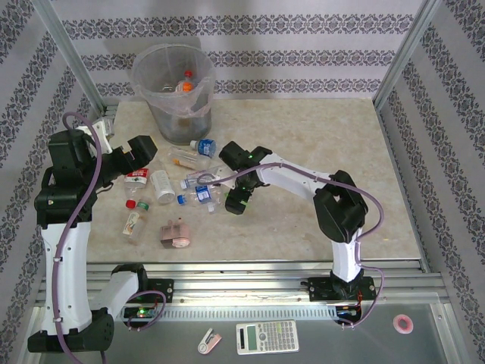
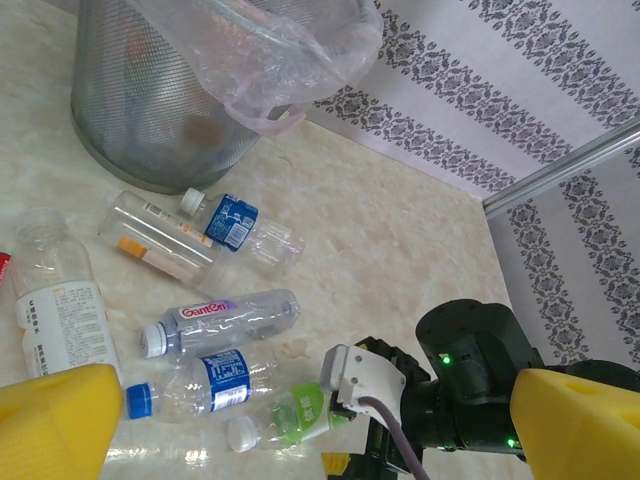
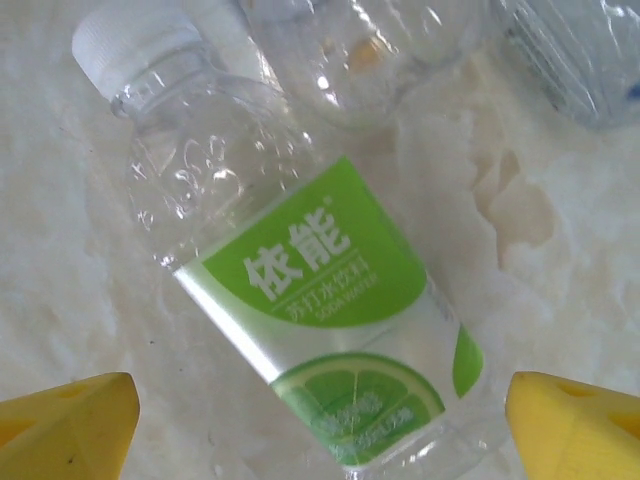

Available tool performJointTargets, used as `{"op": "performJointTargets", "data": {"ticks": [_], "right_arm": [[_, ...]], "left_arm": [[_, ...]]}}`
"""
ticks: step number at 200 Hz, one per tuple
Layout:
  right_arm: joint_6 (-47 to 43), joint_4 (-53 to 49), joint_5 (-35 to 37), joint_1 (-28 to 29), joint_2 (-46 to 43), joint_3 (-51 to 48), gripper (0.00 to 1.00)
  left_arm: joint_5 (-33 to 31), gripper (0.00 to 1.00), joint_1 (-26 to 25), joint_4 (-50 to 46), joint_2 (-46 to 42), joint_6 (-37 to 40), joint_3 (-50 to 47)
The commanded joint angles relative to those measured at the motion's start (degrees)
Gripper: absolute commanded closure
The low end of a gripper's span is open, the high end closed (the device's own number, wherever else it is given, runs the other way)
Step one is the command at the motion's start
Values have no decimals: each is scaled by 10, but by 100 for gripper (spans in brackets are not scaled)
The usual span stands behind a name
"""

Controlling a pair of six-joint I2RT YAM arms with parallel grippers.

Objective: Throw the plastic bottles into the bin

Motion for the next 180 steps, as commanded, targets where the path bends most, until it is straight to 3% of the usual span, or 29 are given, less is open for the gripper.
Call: {"op": "performJointTargets", "data": {"ticks": [1, 88, 154, 180], "right_arm": [[-79, -2, -39, 5, 25, 9, 6], [-122, 2, -71, 4, 77, 21, 8], [-107, 40, -78, 17, 39, -74, 21], [-92, 55, -84, 21, 15, -105, 32]], "left_arm": [[-13, 0, -5, -15, -5, 18, -8], [-13, 0, -5, -5, -3, 12, -18], [-8, 0, -5, 4, -5, 0, -23], [-2, 0, -5, 11, -5, -4, -28]]}}
